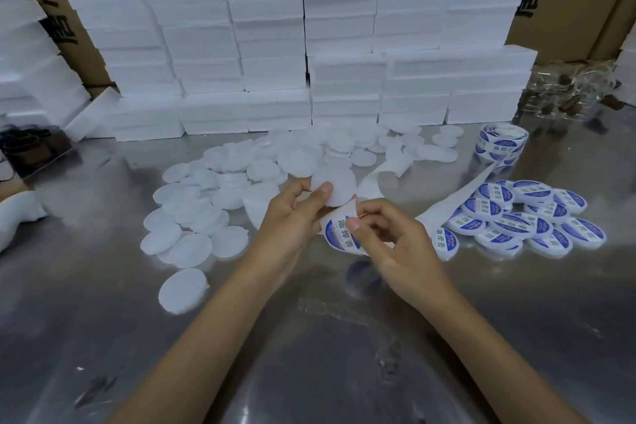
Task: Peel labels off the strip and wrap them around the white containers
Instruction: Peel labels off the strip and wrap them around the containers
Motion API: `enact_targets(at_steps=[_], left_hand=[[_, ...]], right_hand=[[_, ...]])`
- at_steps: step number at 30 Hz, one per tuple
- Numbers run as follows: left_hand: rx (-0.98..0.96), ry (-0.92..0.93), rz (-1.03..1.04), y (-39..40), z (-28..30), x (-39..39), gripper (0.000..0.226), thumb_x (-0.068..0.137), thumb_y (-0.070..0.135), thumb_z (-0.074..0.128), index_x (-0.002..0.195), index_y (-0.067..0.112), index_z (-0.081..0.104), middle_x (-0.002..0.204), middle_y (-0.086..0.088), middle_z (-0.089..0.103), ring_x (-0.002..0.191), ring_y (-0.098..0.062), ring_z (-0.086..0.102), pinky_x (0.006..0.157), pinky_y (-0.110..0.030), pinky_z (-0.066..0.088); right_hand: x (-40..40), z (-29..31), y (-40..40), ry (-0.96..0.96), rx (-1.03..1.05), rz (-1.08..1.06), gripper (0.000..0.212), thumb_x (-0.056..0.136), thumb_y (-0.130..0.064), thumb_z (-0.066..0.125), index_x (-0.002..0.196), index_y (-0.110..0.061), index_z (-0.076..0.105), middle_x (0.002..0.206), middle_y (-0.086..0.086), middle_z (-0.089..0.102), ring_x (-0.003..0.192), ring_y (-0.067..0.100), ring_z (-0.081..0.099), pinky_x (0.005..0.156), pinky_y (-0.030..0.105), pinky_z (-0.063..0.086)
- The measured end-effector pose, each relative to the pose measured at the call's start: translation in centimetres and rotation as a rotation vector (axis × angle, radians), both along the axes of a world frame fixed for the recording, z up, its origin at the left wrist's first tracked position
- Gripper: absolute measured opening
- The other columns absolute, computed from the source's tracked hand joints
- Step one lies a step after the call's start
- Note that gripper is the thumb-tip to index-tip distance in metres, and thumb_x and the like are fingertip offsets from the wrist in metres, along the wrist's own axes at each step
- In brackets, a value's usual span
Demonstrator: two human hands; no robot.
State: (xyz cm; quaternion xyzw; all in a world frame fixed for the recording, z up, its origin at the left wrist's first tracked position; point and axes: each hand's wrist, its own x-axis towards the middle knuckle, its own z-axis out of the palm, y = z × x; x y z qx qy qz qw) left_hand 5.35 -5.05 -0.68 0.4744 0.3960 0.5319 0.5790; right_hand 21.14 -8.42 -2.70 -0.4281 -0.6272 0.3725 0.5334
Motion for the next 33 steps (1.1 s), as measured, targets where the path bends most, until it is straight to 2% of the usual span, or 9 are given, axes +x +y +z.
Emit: enact_targets(at_steps=[3, 6, 10, 13, 15, 17, 20, 28, 33], left_hand=[[-0.019, 0.054, 0.021, -0.02, -0.22, 0.07, 0.022, 0.101, 0.025, 0.057, 0.117, 0.01, 0.06, 0.106, -0.01, 0.077, 0.1, -0.025, 0.074, 0.085, -0.033, 0.06], [-0.021, 0.052, 0.017, -0.1, -0.21, 0.17, 0.019, 0.103, 0.026, 0.054, 0.114, 0.011, 0.058, 0.1, -0.01, 0.078, 0.096, -0.023, 0.076, 0.08, -0.03, 0.061], [-0.034, 0.103, 0.04, -0.12, -0.18, 0.28, 0.02, 0.104, 0.027, 0.053, 0.114, 0.011, 0.058, 0.096, -0.009, 0.079, 0.092, -0.022, 0.076, 0.073, -0.028, 0.061], [-0.04, 0.111, 0.036, -0.2, -0.16, 0.19, 0.02, 0.103, 0.029, 0.054, 0.11, 0.01, 0.056, 0.097, -0.012, 0.078, 0.092, -0.024, 0.076, 0.076, -0.031, 0.061], [-0.044, 0.095, 0.035, -0.3, -0.01, 0.14, 0.02, 0.103, 0.028, 0.053, 0.109, 0.009, 0.056, 0.097, -0.013, 0.078, 0.092, -0.025, 0.076, 0.077, -0.031, 0.062], [-0.044, 0.091, 0.036, -0.37, 0.09, 0.14, 0.021, 0.104, 0.027, 0.053, 0.111, 0.007, 0.055, 0.097, -0.014, 0.078, 0.092, -0.025, 0.076, 0.077, -0.031, 0.062], [-0.058, 0.086, 0.045, -0.5, 0.16, 0.22, 0.023, 0.104, 0.026, 0.052, 0.113, 0.006, 0.056, 0.099, -0.013, 0.077, 0.092, -0.024, 0.076, 0.077, -0.031, 0.061], [-0.089, 0.082, 0.07, -0.9, 0.55, 0.48, 0.021, 0.105, 0.024, 0.051, 0.12, 0.011, 0.058, 0.101, -0.01, 0.078, 0.091, -0.018, 0.076, 0.067, -0.021, 0.058], [-0.092, 0.095, 0.107, -0.88, 0.57, 0.48, 0.019, 0.106, 0.022, 0.049, 0.12, 0.012, 0.056, 0.095, -0.009, 0.078, 0.084, -0.013, 0.076, 0.064, -0.017, 0.057]], right_hand=[[0.05, -0.32, 0.12, -0.067, 0.015, -0.041, 0.015, 0.087, -0.01, 0.073, 0.097, -0.019, 0.065, 0.086, -0.007, 0.072, 0.075, 0.012, 0.061, 0.072, 0.014, 0.047], [0.14, -0.48, 0.16, -0.158, 0.08, -0.112, 0.02, 0.088, -0.01, 0.072, 0.099, -0.023, 0.063, 0.084, -0.012, 0.07, 0.075, 0.005, 0.061, 0.071, 0.012, 0.046], [0.5, -0.72, 0.14, -0.343, 0.188, -0.151, 0.04, 0.091, -0.015, 0.067, 0.12, -0.039, 0.054, 0.084, -0.026, 0.065, 0.084, -0.002, 0.063, 0.074, 0.009, 0.047], [0.49, -0.8, 0.15, -0.433, 0.285, -0.189, 0.031, 0.093, -0.016, 0.065, 0.117, -0.034, 0.064, 0.088, -0.036, 0.059, 0.086, -0.011, 0.059, 0.075, 0.003, 0.043], [0.5, -0.85, 0.2, -0.453, 0.348, -0.216, 0.028, 0.092, -0.014, 0.065, 0.115, -0.031, 0.067, 0.093, -0.029, 0.063, 0.086, -0.011, 0.057, 0.076, 0.007, 0.044], [0.5, -0.84, 0.21, -0.478, 0.396, -0.23, 0.028, 0.092, -0.013, 0.065, 0.115, -0.03, 0.066, 0.097, -0.017, 0.066, 0.085, -0.003, 0.057, 0.075, 0.02, 0.049], [0.56, -0.91, 0.14, -0.55, 0.429, -0.216, 0.031, 0.093, -0.013, 0.06, 0.119, -0.029, 0.065, 0.1, -0.012, 0.061, 0.088, 0.006, 0.059, 0.072, 0.033, 0.052], [0.31, -0.65, 0.22, -0.6, 0.526, -0.281, 0.032, 0.087, -0.008, 0.066, 0.109, -0.032, 0.068, 0.108, -0.01, 0.047, 0.095, 0.006, 0.045, 0.065, 0.027, 0.047], [-0.14, -0.51, -0.21, -0.558, 0.515, -0.252, 0.014, 0.081, -0.013, 0.066, 0.091, -0.023, 0.062, 0.112, -0.009, 0.049, 0.103, 0.009, 0.045, 0.078, 0.026, 0.045]])
